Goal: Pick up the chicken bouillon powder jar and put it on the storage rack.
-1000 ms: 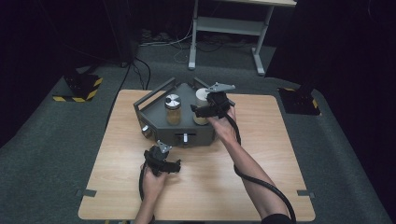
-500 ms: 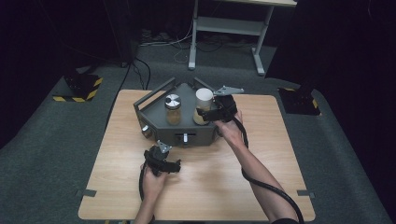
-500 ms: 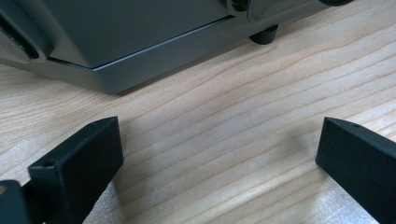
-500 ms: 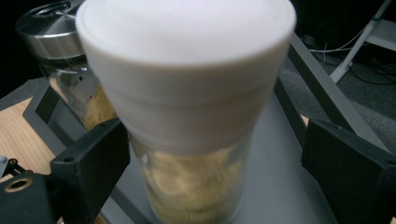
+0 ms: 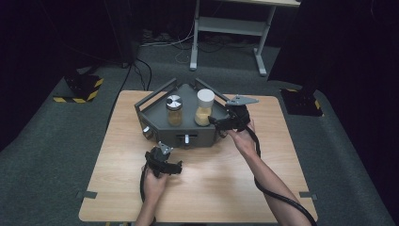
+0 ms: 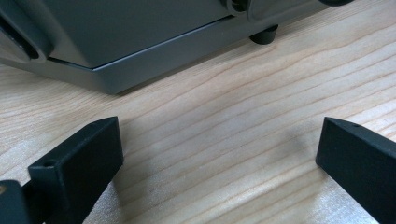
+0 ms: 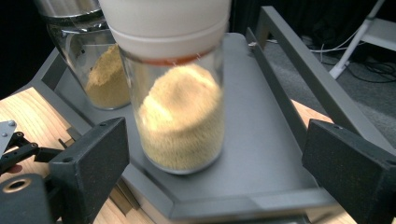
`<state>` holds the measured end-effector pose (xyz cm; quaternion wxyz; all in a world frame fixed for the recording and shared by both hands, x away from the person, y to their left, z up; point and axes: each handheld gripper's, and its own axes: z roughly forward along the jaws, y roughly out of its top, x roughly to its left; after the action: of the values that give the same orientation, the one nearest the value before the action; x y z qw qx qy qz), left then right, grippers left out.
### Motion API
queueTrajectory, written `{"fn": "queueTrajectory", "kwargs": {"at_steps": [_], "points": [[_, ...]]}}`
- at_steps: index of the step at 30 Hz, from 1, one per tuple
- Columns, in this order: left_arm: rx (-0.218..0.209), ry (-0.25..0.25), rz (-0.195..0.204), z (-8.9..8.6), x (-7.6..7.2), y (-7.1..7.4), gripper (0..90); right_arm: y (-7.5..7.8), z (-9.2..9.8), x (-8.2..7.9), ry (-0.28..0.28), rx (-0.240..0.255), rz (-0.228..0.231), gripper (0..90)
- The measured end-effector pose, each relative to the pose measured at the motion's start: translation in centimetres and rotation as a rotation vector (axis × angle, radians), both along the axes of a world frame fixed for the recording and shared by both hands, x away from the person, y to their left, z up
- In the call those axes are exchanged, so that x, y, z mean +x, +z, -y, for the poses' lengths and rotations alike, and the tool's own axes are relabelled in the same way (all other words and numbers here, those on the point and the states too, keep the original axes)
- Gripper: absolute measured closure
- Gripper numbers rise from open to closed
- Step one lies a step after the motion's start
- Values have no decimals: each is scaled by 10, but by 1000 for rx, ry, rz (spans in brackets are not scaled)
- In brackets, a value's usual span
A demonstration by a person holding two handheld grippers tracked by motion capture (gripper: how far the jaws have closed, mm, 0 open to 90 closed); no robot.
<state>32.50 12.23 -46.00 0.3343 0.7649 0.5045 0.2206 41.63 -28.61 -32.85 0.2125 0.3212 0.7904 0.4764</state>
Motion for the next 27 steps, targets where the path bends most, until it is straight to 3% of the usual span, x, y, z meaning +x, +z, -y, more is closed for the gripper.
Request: {"fn": "queueTrajectory", "kwargs": {"at_steps": [7, 16, 23, 27], "points": [[-1, 0, 0, 0, 0, 0, 7, -8, 16, -18, -7, 7, 24, 72], [0, 0, 0, 0, 0, 0, 7, -27, 36, -40, -17, -21, 38, 69], [2, 0, 0, 0, 0, 0, 7, -51, 56, -57, -43, -5, 12, 67], [2, 0, 0, 0, 0, 0, 7, -68, 64, -64, -62, -10, -27, 67]]}}
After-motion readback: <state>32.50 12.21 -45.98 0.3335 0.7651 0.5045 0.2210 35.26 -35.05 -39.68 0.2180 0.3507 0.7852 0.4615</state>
